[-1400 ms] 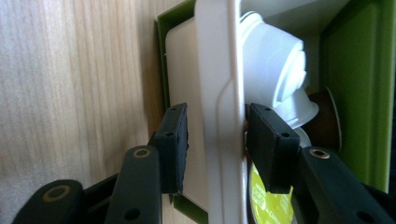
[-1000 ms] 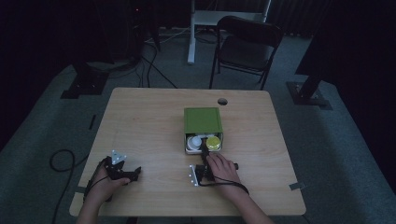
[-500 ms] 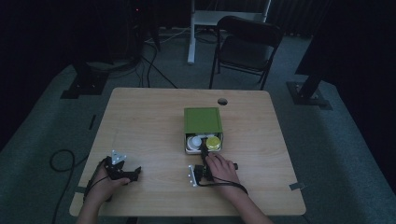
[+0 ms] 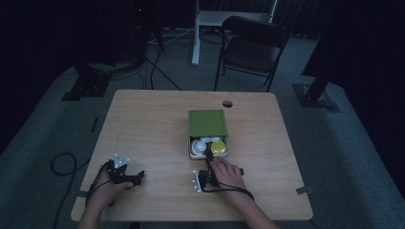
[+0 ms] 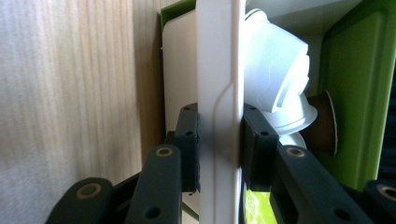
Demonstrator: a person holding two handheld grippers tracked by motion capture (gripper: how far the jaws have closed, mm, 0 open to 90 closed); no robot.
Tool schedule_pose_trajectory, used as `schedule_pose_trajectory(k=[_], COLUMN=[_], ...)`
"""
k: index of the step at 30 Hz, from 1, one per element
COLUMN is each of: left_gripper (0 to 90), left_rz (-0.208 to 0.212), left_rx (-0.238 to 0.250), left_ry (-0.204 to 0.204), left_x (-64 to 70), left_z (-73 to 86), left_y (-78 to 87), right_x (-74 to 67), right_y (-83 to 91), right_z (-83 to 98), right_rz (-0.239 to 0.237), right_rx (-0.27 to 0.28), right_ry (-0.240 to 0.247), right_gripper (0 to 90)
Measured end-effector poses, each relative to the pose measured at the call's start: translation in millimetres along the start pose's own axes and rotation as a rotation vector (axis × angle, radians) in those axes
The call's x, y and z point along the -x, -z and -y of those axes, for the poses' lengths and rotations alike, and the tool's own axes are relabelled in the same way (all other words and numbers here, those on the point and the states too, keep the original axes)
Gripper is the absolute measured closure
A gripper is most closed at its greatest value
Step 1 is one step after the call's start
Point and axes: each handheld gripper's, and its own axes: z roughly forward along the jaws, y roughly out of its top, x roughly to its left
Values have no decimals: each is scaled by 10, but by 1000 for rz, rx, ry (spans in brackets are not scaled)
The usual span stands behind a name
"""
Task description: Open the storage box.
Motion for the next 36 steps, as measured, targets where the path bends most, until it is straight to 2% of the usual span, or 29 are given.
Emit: schedule_pose_trajectory(k=[19,36], left_gripper=[58,58], left_rz=[0,0], left_rx=[0,0], left_ry=[0,0], left_x=[0,0], left_z=[0,0], left_y=[0,0], right_x=[-14,-79], right_y=[177,362], right_z=[-38,-55], right_rz=[-46,-54], right_rx=[-6,5], right_ry=[0,7], right_gripper=[720,721])
